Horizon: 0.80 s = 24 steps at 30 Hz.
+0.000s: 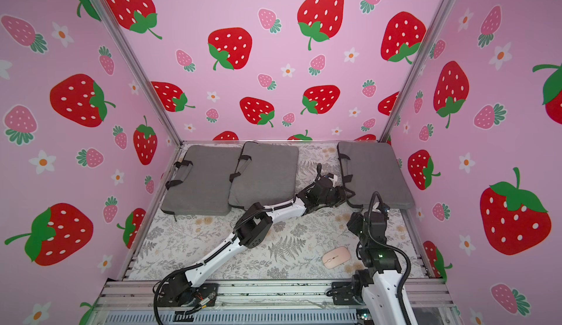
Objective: Put the mouse into the laptop bag
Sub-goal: Move the zippered laptop bag to the center of the board.
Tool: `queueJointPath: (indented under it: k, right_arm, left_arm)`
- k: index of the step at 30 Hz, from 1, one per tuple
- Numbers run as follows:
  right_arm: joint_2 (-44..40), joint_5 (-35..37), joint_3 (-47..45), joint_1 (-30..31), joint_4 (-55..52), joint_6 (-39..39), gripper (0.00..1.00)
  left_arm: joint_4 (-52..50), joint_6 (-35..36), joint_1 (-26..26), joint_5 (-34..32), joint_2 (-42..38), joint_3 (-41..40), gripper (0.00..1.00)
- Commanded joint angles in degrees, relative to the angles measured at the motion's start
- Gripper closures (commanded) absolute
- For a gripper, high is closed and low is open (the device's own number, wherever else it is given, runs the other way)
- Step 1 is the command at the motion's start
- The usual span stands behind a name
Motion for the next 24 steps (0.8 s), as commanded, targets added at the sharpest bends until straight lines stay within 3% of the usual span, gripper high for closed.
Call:
queueJointPath:
  k: [1, 3, 4, 8, 13, 18, 24]
  right_arm:
    - [-0.1, 1.5, -0.7, -0.3, -1.4, -0.2, 0.41]
    - [0.0, 1.5, -0.6, -0.3, -1.4, -0.4, 0.41]
    - [0.1, 1.3, -0.5, -0.3, -1.4, -0.6, 0.41]
    - [0.8, -0.8, -0.5, -0.3, -0.5, -1.3, 0.40]
    - [2.3, -3.4, -0.7, -0.3, 1.7, -2.2, 0.38]
    - [5.1, -7.3, -1.7, -0.3, 6.9, -3.7, 0.36]
    - [15.1, -15.2, -1.8, -0.2, 15.7, -5.9, 0.41]
  left_arm:
    - [-1.6, -2.5, 0.0, 1.0, 2.9, 1.3, 0.76]
    - [-1.4, -2.7, 0.2, 0.8, 2.4, 0.7, 0.98]
    - [-1.3, -2.6, 0.5, 0.8, 1.9, 0.1, 1.00]
    - [-0.2, -1.4, 2.2, 1.2, -2.2, -5.7, 1.00]
    - [10.5, -1.2, 5.2, 1.2, -16.1, -28.3, 1.00]
    - [13.6, 0.7, 6.8, 2.1, -26.2, -44.0, 1.00]
    - [16.3, 0.2, 8.8, 7.4, -30.0, -52.2, 1.00]
